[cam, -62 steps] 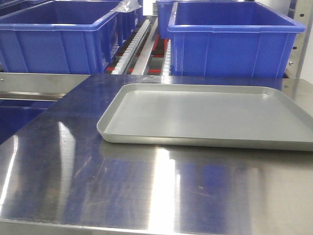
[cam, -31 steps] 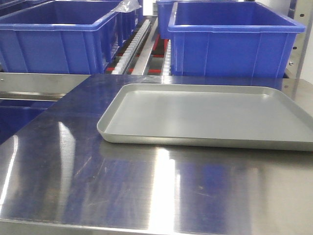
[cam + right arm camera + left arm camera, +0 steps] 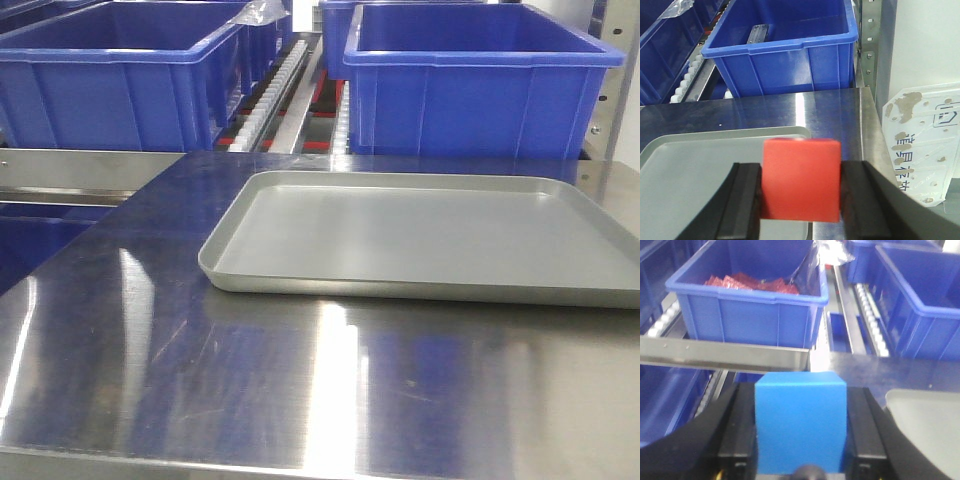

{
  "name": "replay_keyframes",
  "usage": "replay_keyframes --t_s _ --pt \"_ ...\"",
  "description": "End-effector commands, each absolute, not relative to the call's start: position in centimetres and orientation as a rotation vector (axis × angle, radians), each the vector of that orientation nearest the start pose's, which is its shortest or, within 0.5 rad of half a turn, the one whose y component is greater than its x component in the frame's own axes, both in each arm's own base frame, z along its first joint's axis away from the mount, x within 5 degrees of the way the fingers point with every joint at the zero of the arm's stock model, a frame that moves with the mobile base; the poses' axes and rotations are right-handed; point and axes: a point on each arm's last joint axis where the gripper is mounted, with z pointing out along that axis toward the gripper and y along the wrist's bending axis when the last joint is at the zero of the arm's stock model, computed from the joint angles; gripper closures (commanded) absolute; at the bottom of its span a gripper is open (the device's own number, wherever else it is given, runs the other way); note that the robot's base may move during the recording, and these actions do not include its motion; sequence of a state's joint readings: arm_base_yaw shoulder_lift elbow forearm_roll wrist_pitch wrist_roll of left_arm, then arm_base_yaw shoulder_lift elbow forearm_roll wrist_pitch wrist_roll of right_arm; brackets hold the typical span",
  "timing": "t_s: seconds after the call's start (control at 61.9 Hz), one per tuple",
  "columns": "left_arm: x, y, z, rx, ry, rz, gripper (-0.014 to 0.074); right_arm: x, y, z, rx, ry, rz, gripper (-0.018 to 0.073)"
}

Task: Sort and place red and blue blocks on shelf
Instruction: 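Hold both cubes while the base backs away from the table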

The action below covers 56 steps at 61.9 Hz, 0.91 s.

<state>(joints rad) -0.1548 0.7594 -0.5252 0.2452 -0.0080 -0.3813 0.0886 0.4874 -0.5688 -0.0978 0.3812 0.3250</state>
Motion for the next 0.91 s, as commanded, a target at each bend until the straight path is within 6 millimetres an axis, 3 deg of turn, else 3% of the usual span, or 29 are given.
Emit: replay_keyframes --t_s 0.0,0.275,0.63,0.889 --pt "15.4 -2.5 33.6 0.017 1.62 -0.236 0.047 10.1 0.5 35.2 0.131 1.657 0.198 0.0501" --pt "12.7 -1.7 34.2 0.007 1.624 -0.191 0.047 10.1 0.5 35.2 0.131 1.657 0.198 0.0501" --pt "10.8 -1.4 31.0 0.027 1.655 -0.161 0.047 10.1 0.5 35.2 0.131 1.657 0.198 0.0501" --pt "10.6 -1.3 30.7 0.025 1.661 -0.158 0.047 10.1 0.5 35.2 0.131 1.657 0.198 0.0501"
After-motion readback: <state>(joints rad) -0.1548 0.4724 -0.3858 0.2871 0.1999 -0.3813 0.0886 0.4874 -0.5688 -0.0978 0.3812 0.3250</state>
